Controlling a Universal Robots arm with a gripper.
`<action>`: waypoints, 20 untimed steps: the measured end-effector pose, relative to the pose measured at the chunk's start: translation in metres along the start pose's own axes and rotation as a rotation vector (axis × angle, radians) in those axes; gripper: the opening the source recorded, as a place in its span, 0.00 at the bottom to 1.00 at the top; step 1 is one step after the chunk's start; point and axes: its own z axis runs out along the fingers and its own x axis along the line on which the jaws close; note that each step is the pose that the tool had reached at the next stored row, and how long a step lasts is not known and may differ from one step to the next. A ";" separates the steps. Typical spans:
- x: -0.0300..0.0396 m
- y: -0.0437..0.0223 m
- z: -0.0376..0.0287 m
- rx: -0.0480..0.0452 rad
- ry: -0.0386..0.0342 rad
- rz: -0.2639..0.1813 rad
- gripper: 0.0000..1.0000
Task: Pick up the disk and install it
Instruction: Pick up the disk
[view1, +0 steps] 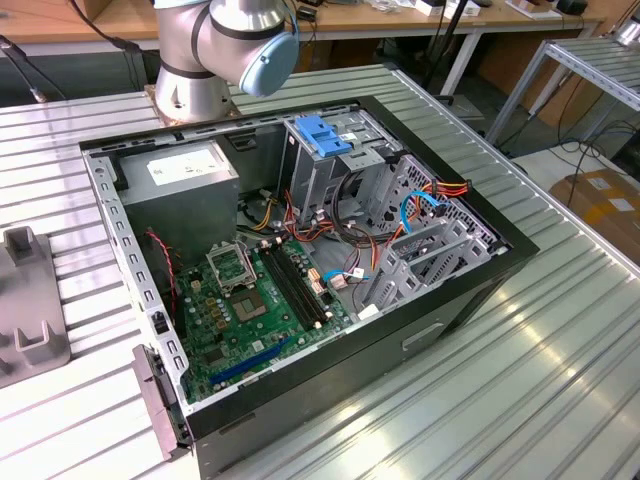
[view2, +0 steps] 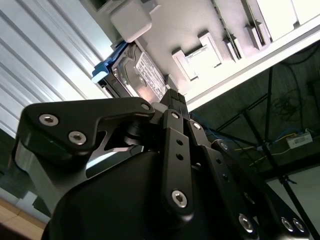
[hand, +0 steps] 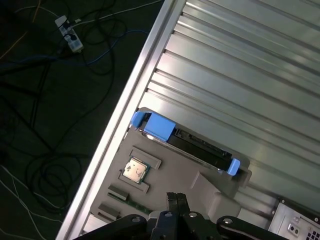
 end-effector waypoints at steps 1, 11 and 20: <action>0.0000 0.0000 0.0000 0.0000 0.0001 -0.002 0.10; -0.0004 0.0008 0.0000 -0.0007 0.0012 -0.026 0.10; -0.0008 0.0019 0.0001 -0.0011 0.0020 -0.046 0.10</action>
